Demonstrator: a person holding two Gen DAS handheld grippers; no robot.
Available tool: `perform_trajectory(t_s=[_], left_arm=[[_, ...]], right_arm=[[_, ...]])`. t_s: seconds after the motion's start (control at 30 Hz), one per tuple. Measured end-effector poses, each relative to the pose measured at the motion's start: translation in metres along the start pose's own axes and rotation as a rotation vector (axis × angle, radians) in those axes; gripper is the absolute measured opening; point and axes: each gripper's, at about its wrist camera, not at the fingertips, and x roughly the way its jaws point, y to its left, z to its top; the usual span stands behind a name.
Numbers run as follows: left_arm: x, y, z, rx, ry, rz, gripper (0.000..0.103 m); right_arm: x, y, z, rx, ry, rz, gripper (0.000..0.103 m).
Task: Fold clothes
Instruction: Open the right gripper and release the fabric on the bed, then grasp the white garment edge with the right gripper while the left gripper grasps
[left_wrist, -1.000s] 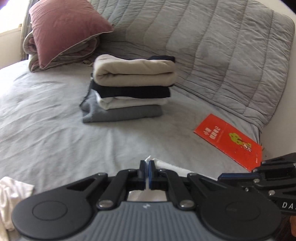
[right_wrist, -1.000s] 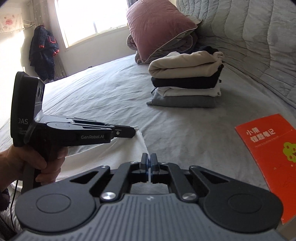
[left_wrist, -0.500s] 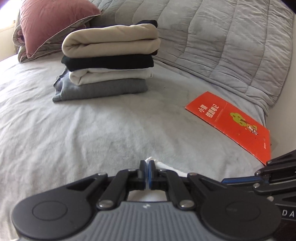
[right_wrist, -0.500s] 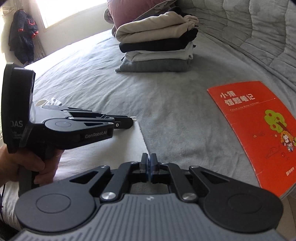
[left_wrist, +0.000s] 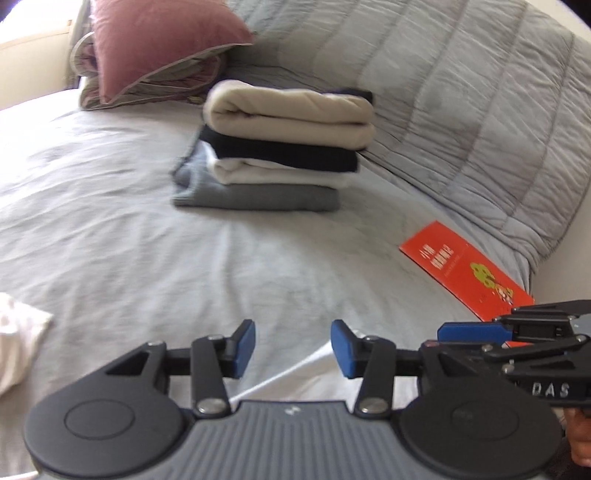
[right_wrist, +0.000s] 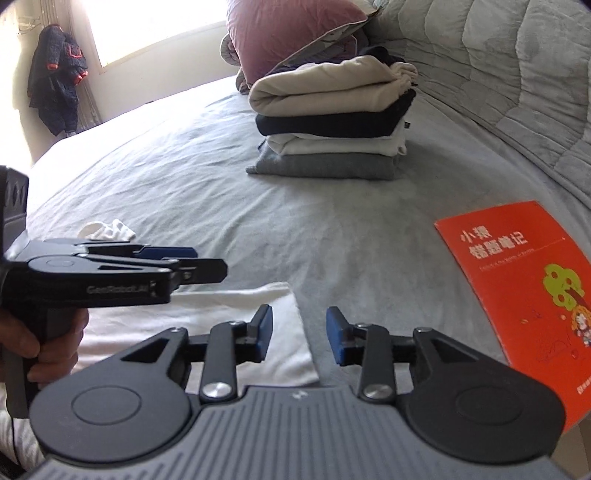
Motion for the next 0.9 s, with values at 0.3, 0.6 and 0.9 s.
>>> perform_trajectory(t_s=[0.3, 0.6, 0.9], left_arm=[[-0.042, 0.044, 0.005, -0.020, 0.008, 0.119, 0.056], [-0.086, 0.095, 0.004, -0.052, 0.028, 0.254, 0.060], [-0.141, 0.162, -0.017, -0.149, 0.055, 0.438, 0.062]], right_arm=[[0.021, 0.033, 0.026, -0.020, 0.001, 0.064, 0.036], [0.052, 0.079, 0.050, -0.046, 0.032, 0.130, 0.036], [0.080, 0.139, 0.066, -0.103, 0.067, 0.211, 0.039]])
